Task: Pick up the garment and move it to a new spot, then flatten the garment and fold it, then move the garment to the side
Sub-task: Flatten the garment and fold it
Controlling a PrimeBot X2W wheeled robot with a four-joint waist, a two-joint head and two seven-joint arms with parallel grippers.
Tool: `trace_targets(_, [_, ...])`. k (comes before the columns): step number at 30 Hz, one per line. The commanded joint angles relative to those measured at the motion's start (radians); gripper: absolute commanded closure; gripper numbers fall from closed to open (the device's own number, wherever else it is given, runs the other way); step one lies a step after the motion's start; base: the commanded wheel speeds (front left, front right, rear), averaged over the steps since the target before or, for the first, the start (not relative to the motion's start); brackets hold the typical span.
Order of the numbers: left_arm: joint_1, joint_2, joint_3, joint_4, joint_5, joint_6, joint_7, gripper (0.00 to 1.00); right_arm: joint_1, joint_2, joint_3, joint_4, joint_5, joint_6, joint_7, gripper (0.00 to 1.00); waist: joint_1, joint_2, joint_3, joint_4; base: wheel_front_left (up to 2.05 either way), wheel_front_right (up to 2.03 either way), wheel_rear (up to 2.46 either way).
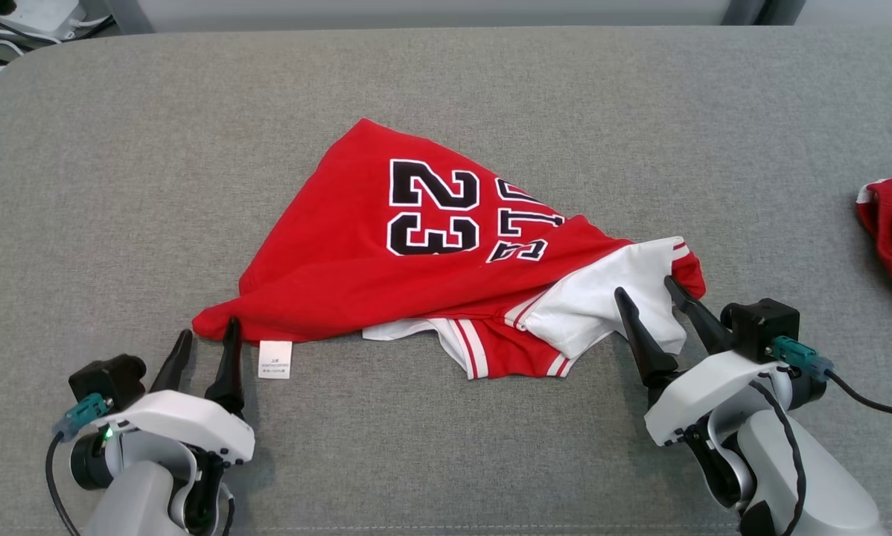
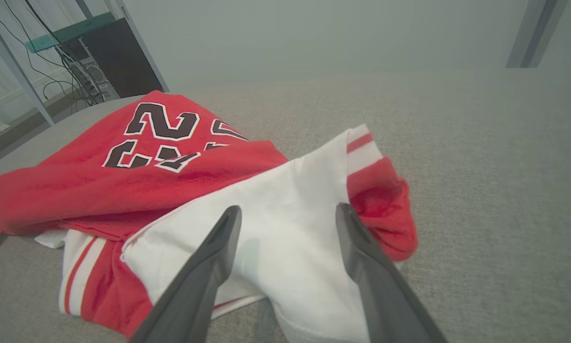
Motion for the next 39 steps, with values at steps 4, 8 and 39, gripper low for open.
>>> trace_targets(4, [-0.052, 0.02, 0.057, -0.007, 0.017, -0.012, -0.013, 0.0, -0.009, 0.001, 0.007, -0.026, 0.002, 0.003, -0.014, 0.0, 0.0, 0.0, 0.008, -0.006, 0.0, 0.0, 0.0])
trace_targets(8, [-0.059, 0.006, 0.083, 0.003, 0.012, -0.024, -0.013, 0.0, -0.01, 0.003, 0.005, -0.028, 0.0, 0.003, -0.014, 0.0, 0.0, 0.0, 0.012, -0.009, 0.0, 0.0, 0.0])
trace_targets(39, [-0.08, -0.009, -0.005, 0.067, -0.36, -0.052, -0.01, 0.0, -0.013, 0.009, 0.001, -0.027, -0.011, 0.003, -0.014, 0.0, 0.0, 0.0, 0.015, -0.006, 0.0, 0.0, 0.0])
